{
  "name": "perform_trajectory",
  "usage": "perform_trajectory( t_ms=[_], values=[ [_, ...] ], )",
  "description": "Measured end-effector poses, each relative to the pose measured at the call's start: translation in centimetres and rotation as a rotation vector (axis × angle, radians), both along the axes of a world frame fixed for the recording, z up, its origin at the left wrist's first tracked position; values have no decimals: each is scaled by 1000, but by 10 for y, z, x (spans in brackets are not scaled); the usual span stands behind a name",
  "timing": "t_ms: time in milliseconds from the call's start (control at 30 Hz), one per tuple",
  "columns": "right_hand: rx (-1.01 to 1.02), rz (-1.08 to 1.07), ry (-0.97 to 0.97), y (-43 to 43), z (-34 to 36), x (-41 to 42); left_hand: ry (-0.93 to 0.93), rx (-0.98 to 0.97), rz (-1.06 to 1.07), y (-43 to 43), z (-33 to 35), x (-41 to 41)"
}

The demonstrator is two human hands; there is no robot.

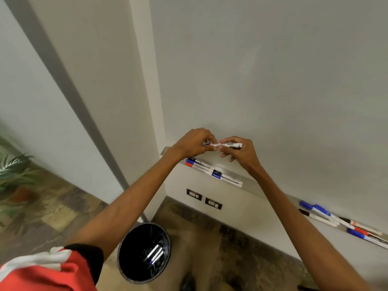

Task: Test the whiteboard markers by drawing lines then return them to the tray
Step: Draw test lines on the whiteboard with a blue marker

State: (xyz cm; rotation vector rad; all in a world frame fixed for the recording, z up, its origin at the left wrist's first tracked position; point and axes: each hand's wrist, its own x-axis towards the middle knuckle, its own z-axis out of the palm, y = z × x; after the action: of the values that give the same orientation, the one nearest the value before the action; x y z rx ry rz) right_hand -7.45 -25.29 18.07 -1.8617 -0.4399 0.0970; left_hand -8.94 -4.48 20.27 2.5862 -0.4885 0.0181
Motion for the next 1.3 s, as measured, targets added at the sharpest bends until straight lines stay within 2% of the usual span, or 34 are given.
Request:
perform_trajectory(
  t_ms=[167,267,367,533,700,833,933,1133,1300],
  values=[
    [-277,95,-83,32,-61,-15,136,11,137,34,-55,-39],
    [-497,250,-81,56,-90,-30,236,-17,232,53,-90,-69],
    [-596,409,-65,83,-114,-47,328,-21,315,74,-126,-100],
    [-739,547,-66,132,-139,-76,416,-62,468,104,-163,-149],
    [-776,676,-84,168,-161,-95,457,-56,606,128,-187,-189],
    [-781,789,-91,192,-173,-108,502,103,666,142,-204,-213],
    [-801,849,-70,202,-181,-114,581,114,702,152,-216,-229],
    [-803,828,-48,199,-193,-115,652,65,666,148,-219,-234],
    [-754,735,38,183,-193,-102,607,67,625,135,-212,-219]
  ],
)
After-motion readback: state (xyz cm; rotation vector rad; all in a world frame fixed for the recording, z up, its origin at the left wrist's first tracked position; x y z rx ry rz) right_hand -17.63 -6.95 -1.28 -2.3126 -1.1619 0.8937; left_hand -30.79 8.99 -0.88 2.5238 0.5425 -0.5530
